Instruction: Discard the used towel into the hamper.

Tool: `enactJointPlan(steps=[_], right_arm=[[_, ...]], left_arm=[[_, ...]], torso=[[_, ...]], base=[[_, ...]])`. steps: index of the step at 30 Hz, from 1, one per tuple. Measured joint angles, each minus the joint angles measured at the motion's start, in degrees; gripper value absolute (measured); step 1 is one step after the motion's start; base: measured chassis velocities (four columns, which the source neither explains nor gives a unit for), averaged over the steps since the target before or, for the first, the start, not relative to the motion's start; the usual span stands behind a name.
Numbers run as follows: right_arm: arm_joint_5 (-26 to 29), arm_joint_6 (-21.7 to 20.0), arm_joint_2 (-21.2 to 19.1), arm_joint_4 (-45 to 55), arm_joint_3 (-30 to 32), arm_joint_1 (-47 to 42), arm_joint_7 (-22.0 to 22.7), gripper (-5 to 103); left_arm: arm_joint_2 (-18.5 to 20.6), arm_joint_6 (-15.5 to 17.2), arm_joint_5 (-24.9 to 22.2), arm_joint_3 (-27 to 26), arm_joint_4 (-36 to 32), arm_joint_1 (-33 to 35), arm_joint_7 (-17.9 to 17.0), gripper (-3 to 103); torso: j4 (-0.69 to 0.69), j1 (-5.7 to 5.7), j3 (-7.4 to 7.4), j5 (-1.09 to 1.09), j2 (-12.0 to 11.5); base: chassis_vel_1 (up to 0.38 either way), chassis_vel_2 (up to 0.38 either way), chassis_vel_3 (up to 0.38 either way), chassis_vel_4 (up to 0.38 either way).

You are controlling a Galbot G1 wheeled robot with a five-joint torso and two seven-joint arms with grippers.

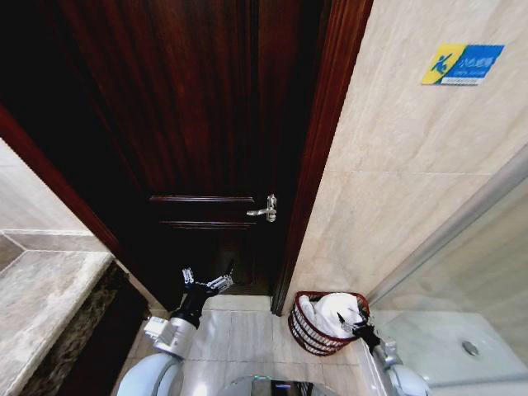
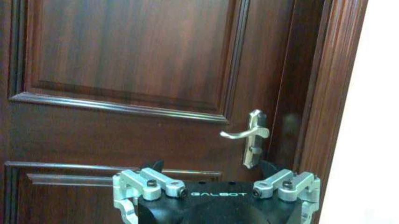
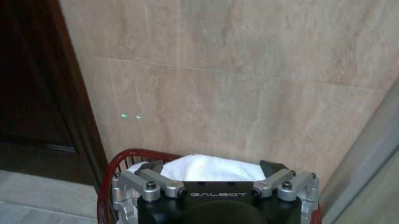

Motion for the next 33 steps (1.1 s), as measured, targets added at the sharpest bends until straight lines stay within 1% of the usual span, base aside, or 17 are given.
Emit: enactJointPlan(steps=[2,3,6,7,10,11,14,17,18,21,24,26,29,30,33], right_arm=[[0.8,-1.4,-0.2,0.2,-0.1,0.3,-0.1,100],[0.8,-1.4,-0.2,0.2,-0.1,0.3,-0.1,100],[1.0,-2.1,-0.3,-0.2,-0.3,1.5,-0.7,100],[1.0,-2.1,-0.3,-0.2,-0.3,1.5,-0.7,100],[1.0,-2.3,-0.4,-0.4,-0.6,2.2,-1.0,100],[1.0,-2.3,-0.4,-0.4,-0.6,2.2,-1.0,100],[1.0,-3.1,-0.6,-0.8,-0.9,2.9,-1.2,100],[1.0,-3.5,-0.8,-1.0,-1.0,3.2,-1.3,100],[1.1,-3.9,-0.8,-1.1,-1.2,3.5,-1.3,100],[1.1,-4.0,-0.8,-1.1,-1.2,3.7,-1.4,100],[1.1,-4.1,-0.8,-1.2,-1.3,3.8,-1.6,100],[1.1,-4.1,-0.8,-1.2,-1.3,3.8,-1.6,100],[1.1,-4.1,-0.7,-1.2,-1.3,3.7,-1.6,100],[1.1,-4.1,-0.7,-1.2,-1.3,3.7,-1.6,100],[1.1,-4.0,-0.7,-0.9,-1.3,3.4,-1.6,100]], left_arm=[[0.0,0.0,0.0,0.0,0.0,0.0,0.0,100],[0.0,0.0,0.0,0.0,0.0,0.0,0.0,100],[0.0,0.0,0.0,0.0,0.0,0.0,0.0,100],[0.0,0.0,0.0,0.0,0.0,0.0,0.0,100],[0.0,0.0,0.0,0.0,0.0,0.0,0.0,100],[0.0,0.0,0.0,0.0,0.0,0.0,0.0,100],[0.0,0.0,0.0,0.0,0.0,0.0,0.0,100],[0.0,0.0,0.0,0.0,0.0,0.0,0.0,100],[0.0,0.0,0.0,0.0,0.0,0.0,0.0,100],[0.0,0.0,0.0,0.0,0.0,0.0,0.0,100],[0.0,0.0,0.0,0.0,0.0,0.0,0.0,100],[0.0,0.0,0.0,0.0,0.0,0.0,0.0,100],[0.0,0.0,0.0,0.0,0.0,0.0,0.0,100],[0.0,0.0,0.0,0.0,0.0,0.0,0.0,100],[0.0,0.0,0.0,0.0,0.0,0.0,0.0,100]], torso=[[0.00,-0.45,-0.48,0.00,-0.9],[0.00,-0.45,-0.48,0.00,-0.9],[0.01,-1.19,-1.33,0.00,-2.5],[0.01,-1.19,-1.33,0.00,-2.5],[0.00,-1.85,-2.07,0.00,-3.9],[0.00,-1.85,-2.07,0.00,-3.9],[0.00,-2.54,-2.85,0.00,-5.4],[0.00,-2.86,-3.22,0.00,-6.1],[0.00,-3.20,-3.63,0.00,-6.8],[0.00,-3.46,-3.97,0.00,-7.4],[0.00,-4.15,-4.83,0.00,-9.0],[0.00,-4.28,-4.98,0.00,-9.2],[0.00,-4.85,-5.60,0.00,-10.5],[0.00,-4.85,-5.60,0.00,-10.5],[0.00,-5.49,-6.38,0.00,-11.9]], base=[[0.000,0.000,0.000,0.000],[0.000,0.000,0.000,0.000],[0.000,0.000,0.000,0.000],[0.000,0.000,0.000,0.000],[0.000,0.000,0.000,0.000],[0.000,0.000,0.000,0.000],[0.000,0.000,0.000,0.000],[0.000,0.000,0.000,0.000],[0.000,0.000,0.000,0.000],[0.000,0.000,0.000,0.000],[0.000,0.000,0.000,0.000],[0.000,0.000,0.000,0.000],[0.000,0.000,0.000,0.000],[0.000,0.000,0.000,0.000],[0.000,0.000,0.000,0.000]])
